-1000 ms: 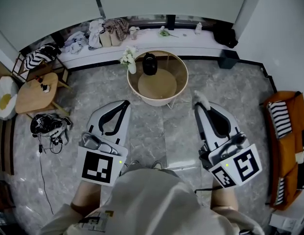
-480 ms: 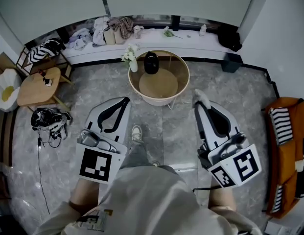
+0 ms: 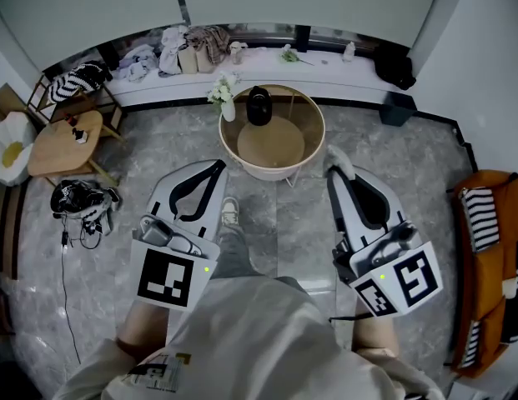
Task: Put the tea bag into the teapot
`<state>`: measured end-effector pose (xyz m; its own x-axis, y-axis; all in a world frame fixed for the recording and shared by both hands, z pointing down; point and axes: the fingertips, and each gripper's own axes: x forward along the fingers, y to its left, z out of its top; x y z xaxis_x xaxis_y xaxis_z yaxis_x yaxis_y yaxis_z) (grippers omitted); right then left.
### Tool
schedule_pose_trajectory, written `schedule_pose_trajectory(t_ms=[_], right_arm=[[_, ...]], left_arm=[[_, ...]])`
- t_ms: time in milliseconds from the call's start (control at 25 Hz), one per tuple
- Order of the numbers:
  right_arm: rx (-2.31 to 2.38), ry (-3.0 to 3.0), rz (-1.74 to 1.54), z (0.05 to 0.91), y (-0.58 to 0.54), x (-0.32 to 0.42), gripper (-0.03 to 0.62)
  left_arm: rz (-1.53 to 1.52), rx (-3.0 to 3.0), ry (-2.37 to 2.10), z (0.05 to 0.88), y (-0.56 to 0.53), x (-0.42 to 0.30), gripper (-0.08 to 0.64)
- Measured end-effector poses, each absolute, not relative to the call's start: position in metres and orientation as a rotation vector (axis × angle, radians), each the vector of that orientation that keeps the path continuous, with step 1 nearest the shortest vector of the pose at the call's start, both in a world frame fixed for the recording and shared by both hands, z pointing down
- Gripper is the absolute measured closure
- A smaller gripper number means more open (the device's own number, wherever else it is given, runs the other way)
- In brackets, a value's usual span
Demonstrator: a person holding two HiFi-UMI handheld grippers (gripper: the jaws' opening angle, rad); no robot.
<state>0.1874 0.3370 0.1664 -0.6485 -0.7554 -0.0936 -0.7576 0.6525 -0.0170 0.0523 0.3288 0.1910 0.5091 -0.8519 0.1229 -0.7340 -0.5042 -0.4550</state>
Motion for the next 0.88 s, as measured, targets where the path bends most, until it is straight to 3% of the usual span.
schedule_pose_trajectory(t_ms=[880], right_arm=[[-1.290,2.841,-0.007,0.187,0.206,0.107,0.575]], left_arm=[[-0.439,-2.478,1.334,0.206,0.198,-0.022,0.552]])
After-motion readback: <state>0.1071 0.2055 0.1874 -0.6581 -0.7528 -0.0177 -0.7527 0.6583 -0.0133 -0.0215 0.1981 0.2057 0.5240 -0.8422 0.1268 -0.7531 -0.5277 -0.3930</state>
